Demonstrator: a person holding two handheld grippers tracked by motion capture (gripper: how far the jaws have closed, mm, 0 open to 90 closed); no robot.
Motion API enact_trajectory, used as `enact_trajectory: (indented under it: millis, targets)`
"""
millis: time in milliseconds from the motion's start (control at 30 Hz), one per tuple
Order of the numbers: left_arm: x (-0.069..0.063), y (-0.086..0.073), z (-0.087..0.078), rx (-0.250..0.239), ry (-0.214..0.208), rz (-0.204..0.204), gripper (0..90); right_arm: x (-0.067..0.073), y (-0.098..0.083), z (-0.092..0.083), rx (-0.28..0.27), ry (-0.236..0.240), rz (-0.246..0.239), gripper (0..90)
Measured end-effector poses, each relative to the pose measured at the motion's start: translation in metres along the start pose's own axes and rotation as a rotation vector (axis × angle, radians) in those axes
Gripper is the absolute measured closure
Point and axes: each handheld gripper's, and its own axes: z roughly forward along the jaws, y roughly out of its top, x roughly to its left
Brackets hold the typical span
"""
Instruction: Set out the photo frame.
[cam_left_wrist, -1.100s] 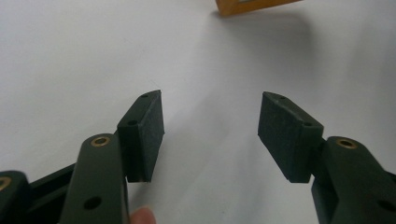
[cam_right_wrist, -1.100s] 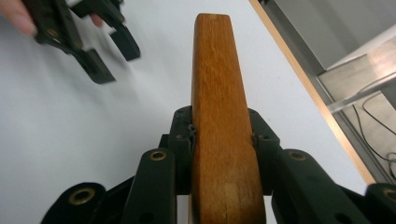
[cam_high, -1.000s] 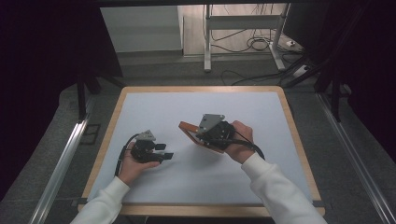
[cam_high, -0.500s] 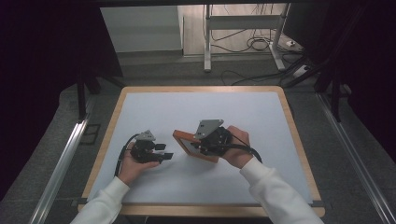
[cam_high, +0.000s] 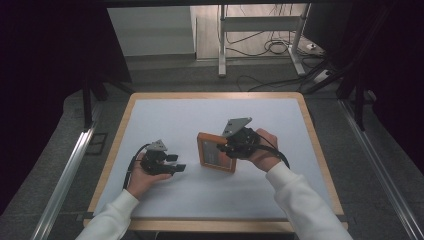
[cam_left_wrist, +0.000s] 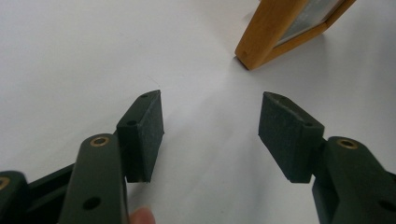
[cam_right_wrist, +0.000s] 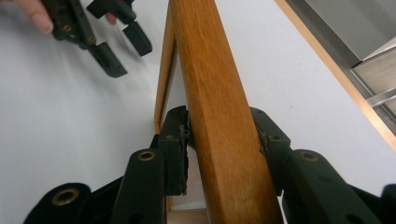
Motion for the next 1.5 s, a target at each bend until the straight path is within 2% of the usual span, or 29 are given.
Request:
enact_trajectory:
  millis: [33,133,433,733,867,933,1033,1133,1267,1367,1400,1500]
  targets:
    - [0.0,0.0,0.0,0.0,0.0,0.0,39.8,-0.003,-0.001,0.001,-0.008,-0.003,0.015,61.5]
    - [0.0,0.0,0.0,0.001,-0.001,-0.001,39.8,-0.005,0.0,0.005,0.0,-0.025,0.007,58.4]
    - [0.0,0.0,0.001,0.005,-0.003,0.002,39.6,-0.019,0.001,0.014,0.006,-0.047,0.056,52.0]
    - [0.001,-0.001,0.002,0.011,-0.002,0.009,39.5,-0.038,-0.001,0.027,0.009,-0.055,0.137,44.3]
    - [-0.001,-0.001,0.002,0.009,-0.005,0.013,39.5,-0.049,-0.003,0.035,0.012,-0.053,0.189,40.6]
    - [0.0,-0.001,0.002,0.011,-0.007,0.012,39.4,-0.05,-0.003,0.036,0.009,-0.056,0.195,39.8]
    - [0.0,-0.001,0.002,0.008,-0.003,0.016,39.3,-0.048,0.0,0.035,-0.038,-0.096,0.203,35.9]
    - [-0.001,-0.001,0.001,0.003,-0.003,0.019,39.3,-0.047,0.001,0.035,-0.047,-0.092,0.214,35.2]
    - [-0.002,-0.001,0.001,0.004,-0.004,0.022,39.2,-0.045,0.001,0.033,-0.057,-0.109,0.224,31.4]
    - [-0.002,-0.001,0.002,0.004,-0.004,0.022,38.9,-0.044,-0.002,0.03,-0.078,-0.102,0.243,31.4]
    - [-0.001,-0.001,0.001,0.004,-0.004,0.023,38.8,-0.044,-0.005,0.025,-0.099,-0.103,0.263,31.1]
    - [-0.001,-0.001,0.001,0.004,-0.003,0.022,38.7,-0.043,-0.007,0.021,-0.11,-0.107,0.27,30.5]
